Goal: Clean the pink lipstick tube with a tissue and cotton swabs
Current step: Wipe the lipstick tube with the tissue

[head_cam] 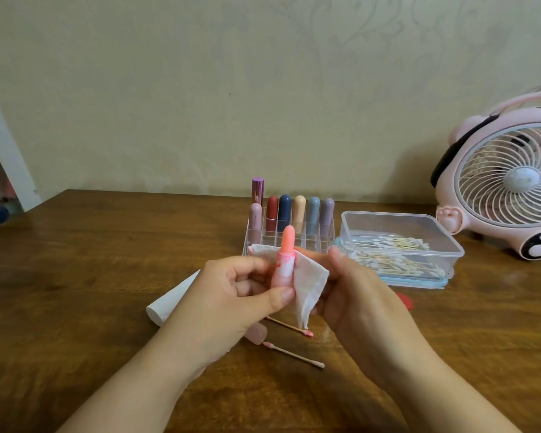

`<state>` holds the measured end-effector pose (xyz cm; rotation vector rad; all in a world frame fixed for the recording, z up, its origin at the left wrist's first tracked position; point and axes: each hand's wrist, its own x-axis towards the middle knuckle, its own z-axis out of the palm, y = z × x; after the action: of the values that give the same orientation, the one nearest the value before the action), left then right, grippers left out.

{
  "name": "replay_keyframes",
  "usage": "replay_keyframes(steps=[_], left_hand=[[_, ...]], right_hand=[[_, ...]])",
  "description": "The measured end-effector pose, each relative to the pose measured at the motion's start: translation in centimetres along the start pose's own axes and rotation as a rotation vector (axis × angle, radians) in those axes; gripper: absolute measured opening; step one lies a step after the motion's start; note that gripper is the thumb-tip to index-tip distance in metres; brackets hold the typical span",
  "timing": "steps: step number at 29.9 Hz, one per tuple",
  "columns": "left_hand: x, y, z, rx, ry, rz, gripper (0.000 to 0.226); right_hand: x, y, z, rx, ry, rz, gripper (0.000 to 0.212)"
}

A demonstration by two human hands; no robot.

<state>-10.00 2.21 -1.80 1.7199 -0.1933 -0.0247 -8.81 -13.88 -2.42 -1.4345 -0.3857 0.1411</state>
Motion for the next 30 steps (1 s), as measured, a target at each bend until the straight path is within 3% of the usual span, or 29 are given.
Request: replay_keyframes(steps=[3, 5, 12, 20, 30], left_hand=[[0.0, 0.0, 0.2, 0.031, -0.005, 0.02, 0.025], [0.0, -0.1, 0.4, 0.043, -0.003, 0.036, 0.015], [0.1, -1.0, 0.8, 0.065, -0.013, 0.059, 0.022], [-0.2, -0.4, 1.1, -0.067, -0.217, -0.075, 0.02], [-0.1, -0.9, 1.7, -0.061, 0.031, 0.136, 0.035]], right_hand=[[-0.1, 0.1, 0.1, -0.096, 0.031, -0.029, 0.031], [-0.1, 0.0, 0.3, -0.126, 0.025, -0.015, 0.032], [-0.3, 0.0, 0.3, -0.211, 0.054, -0.055, 0.033], [-0.6, -0.6, 0.2, -0.147, 0.068, -0.068, 0.028], [-0.3, -0.2, 0.4, -0.099, 0.101, -0.095, 0.029]])
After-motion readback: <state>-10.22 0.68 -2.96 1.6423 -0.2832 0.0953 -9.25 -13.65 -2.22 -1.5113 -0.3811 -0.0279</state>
